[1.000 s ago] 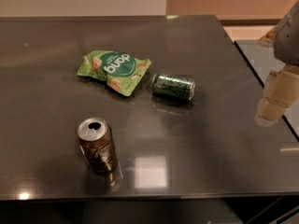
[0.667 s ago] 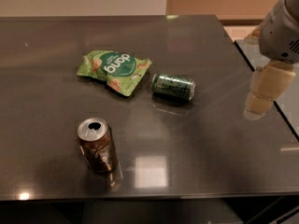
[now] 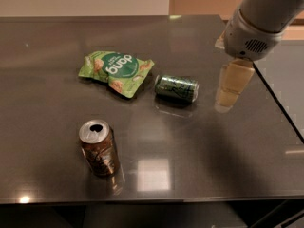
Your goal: Move green can near orange can
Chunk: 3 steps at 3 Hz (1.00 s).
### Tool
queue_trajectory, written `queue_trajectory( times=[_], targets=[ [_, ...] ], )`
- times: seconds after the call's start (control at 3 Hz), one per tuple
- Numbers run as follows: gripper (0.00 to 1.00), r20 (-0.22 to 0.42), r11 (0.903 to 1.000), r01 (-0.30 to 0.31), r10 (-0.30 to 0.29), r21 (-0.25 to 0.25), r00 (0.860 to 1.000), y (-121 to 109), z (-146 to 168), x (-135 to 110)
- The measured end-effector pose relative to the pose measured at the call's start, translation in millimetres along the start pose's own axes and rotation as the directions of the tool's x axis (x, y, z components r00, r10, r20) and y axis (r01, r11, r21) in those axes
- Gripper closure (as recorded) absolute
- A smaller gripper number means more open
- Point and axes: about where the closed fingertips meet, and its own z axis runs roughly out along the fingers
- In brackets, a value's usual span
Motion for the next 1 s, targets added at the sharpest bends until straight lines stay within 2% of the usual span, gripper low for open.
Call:
queue_trajectory(
  times=[0.33, 1.0],
  targets=[
    [0.0, -0.005, 0.9997, 0.009, -0.009, -0.024, 1.0, -8, 28, -20],
    [0.0, -0.017, 0.9987, 0.006, -0.006, -0.051, 1.0, -17, 58, -38]
  ],
)
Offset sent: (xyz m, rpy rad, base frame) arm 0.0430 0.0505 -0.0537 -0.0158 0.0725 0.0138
